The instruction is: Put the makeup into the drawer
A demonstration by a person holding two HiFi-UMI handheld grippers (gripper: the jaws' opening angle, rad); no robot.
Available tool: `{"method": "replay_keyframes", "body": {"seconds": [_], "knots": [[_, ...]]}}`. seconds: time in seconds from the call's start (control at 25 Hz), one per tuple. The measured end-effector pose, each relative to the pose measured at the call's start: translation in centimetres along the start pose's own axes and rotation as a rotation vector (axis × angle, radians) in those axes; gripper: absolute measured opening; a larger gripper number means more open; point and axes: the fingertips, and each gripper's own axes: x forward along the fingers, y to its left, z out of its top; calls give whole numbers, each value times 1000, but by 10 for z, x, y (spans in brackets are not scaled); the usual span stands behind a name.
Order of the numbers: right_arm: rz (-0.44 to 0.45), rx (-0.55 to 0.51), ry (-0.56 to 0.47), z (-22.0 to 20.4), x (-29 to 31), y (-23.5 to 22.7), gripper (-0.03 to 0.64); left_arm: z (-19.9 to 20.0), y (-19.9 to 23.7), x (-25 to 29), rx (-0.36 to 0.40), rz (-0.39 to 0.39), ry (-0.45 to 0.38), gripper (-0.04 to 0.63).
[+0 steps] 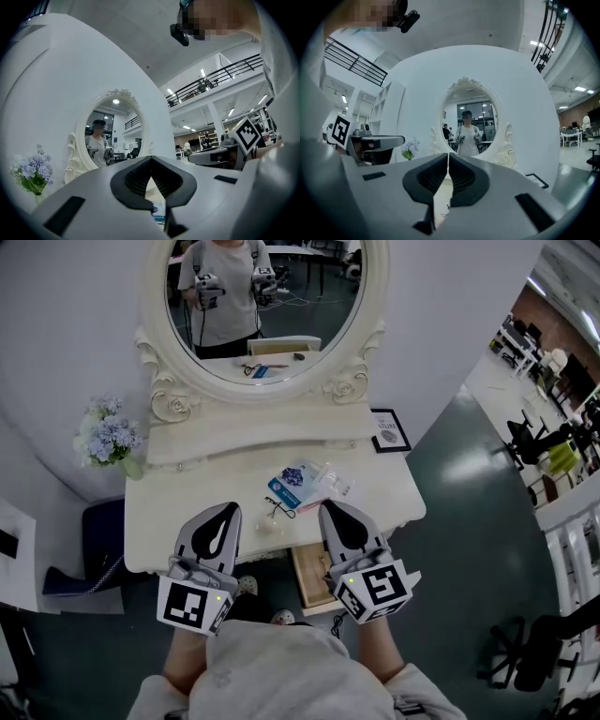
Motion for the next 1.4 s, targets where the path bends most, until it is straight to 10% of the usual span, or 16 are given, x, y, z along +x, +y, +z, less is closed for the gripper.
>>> {"method": "replay_keyframes", "body": {"seconds": [1.4], "knots": [[72,115,629,-214,72,-8,25,-58,41,53,-79,-43,107,12]]}}
